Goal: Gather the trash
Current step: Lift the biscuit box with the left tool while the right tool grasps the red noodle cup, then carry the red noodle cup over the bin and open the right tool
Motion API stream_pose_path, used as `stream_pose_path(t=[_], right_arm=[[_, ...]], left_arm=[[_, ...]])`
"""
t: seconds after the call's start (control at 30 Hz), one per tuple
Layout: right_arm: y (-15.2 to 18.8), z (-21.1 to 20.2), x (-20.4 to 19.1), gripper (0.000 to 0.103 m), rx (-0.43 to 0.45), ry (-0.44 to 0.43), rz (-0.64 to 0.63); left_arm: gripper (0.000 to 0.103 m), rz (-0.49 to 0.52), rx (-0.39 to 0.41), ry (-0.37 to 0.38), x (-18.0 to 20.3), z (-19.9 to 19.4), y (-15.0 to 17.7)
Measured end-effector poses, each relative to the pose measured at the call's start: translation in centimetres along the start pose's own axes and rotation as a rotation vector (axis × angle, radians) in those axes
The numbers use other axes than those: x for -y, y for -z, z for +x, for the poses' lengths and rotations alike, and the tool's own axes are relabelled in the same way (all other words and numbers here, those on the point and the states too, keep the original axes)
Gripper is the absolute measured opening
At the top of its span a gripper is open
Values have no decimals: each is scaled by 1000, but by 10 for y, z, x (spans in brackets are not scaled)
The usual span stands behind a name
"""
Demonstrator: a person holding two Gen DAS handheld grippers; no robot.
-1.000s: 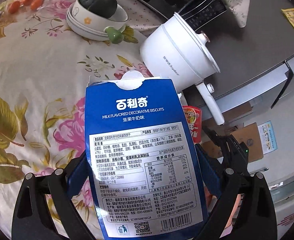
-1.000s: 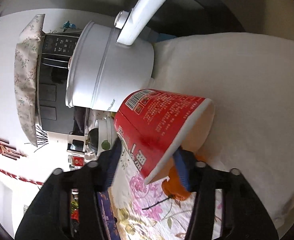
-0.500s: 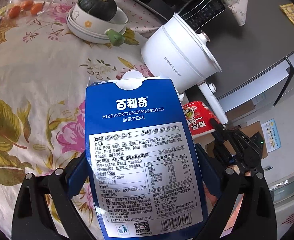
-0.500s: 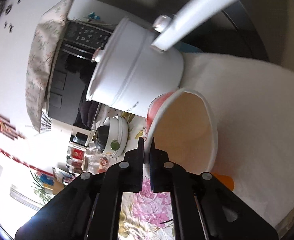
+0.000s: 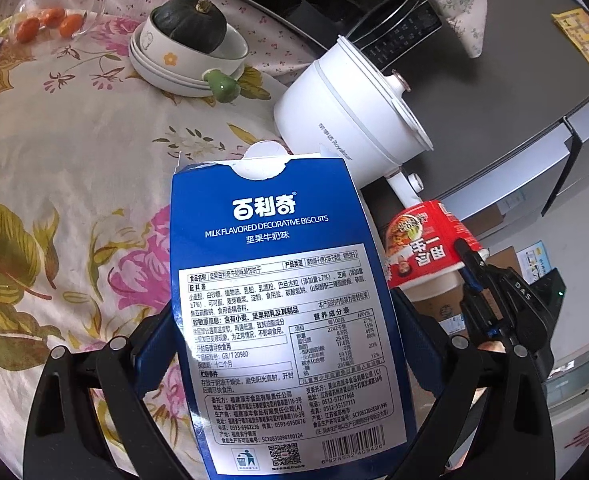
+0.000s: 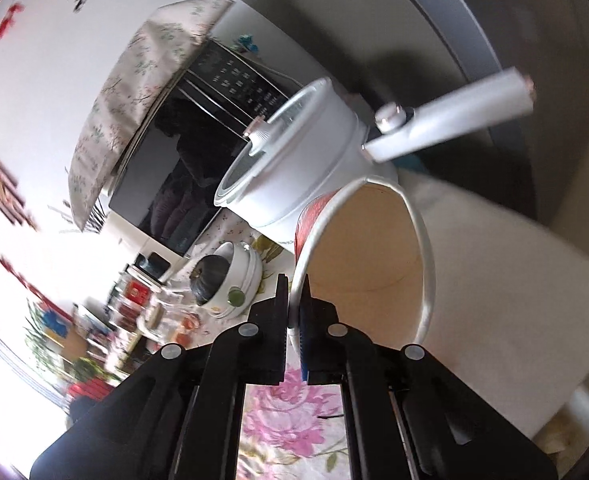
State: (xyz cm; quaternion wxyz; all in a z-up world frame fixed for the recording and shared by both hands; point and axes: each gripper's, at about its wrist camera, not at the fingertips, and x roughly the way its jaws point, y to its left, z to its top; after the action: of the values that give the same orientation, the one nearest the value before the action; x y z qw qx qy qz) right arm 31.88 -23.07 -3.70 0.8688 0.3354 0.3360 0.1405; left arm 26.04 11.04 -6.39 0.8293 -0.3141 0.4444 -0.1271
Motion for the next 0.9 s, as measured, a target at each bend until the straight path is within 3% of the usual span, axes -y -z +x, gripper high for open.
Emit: stream_pose_path(t=[0.57, 0.9], right_arm=[[47, -79, -38, 4, 33, 285, -424], [117, -109, -32, 4, -98, 432, -541]], left_arm=[[93, 62, 6, 16, 19, 0, 12], [93, 81, 22, 56, 27, -9, 14]])
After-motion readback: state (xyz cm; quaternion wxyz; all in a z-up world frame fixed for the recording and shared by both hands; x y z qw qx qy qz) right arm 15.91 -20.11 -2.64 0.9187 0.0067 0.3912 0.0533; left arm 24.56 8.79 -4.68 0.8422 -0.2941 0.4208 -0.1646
